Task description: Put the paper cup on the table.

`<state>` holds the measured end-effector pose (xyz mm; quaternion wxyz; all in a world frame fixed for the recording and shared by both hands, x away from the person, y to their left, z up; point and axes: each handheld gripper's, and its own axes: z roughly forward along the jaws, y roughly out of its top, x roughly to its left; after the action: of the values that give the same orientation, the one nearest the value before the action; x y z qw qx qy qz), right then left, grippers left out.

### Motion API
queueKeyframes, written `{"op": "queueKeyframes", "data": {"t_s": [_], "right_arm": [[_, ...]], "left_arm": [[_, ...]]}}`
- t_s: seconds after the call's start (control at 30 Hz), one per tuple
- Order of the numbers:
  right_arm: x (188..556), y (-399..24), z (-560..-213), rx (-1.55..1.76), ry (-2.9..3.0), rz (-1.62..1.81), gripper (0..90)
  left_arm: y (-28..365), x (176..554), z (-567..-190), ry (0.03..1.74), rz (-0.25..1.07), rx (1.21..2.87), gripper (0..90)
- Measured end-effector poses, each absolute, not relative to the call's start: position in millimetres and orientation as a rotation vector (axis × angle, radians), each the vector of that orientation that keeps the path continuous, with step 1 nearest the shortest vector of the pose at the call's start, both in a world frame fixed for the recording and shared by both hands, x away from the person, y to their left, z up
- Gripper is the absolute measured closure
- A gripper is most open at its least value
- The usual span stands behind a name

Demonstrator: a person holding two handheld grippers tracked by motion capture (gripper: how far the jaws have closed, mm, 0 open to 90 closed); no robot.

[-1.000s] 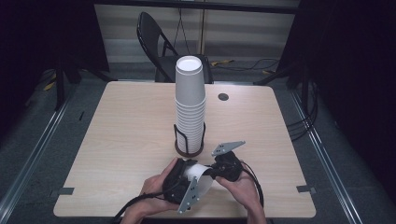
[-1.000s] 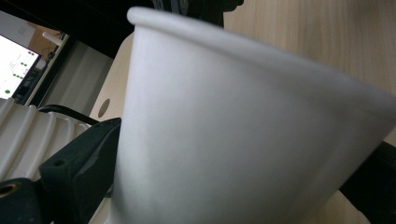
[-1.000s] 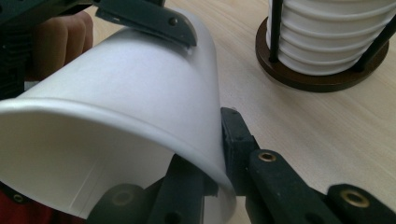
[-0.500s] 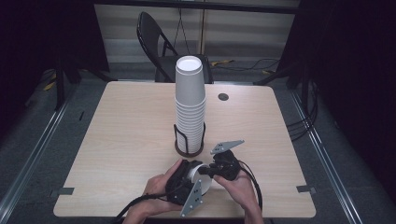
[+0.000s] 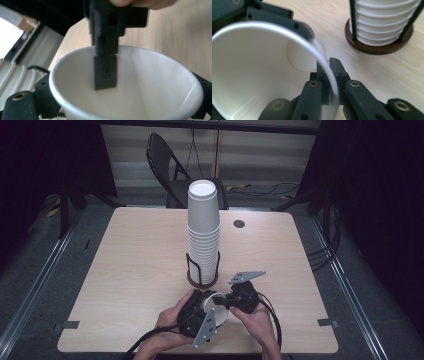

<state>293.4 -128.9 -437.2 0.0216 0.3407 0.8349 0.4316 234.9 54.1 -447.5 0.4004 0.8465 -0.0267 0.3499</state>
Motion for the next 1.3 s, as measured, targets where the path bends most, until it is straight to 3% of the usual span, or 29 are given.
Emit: {"op": "queueKeyframes", "data": {"t_s": [0.83, 1.03, 1.2, 1.23, 1.3], "right_arm": [[288, -148, -432, 1.027, 2.329, 1.628, 67.3], [286, -154, -432, 1.047, 2.197, 1.679, 49.3], [283, -161, -433, 1.034, 2.091, 1.699, 42.0], [283, -165, -435, 1.067, 2.058, 1.691, 33.4], [283, -169, -438, 1.107, 2.035, 1.67, 31.6]], "left_arm": [[83, 262, -448, 0.326, 0.723, 2.005, 11.5], [100, 269, -445, 0.424, 0.692, 1.943, 11.3], [107, 272, -444, 0.475, 0.652, 1.909, 11.3], [110, 273, -443, 0.485, 0.647, 1.9, 11.3], [114, 274, -443, 0.501, 0.635, 1.875, 11.2]]}}
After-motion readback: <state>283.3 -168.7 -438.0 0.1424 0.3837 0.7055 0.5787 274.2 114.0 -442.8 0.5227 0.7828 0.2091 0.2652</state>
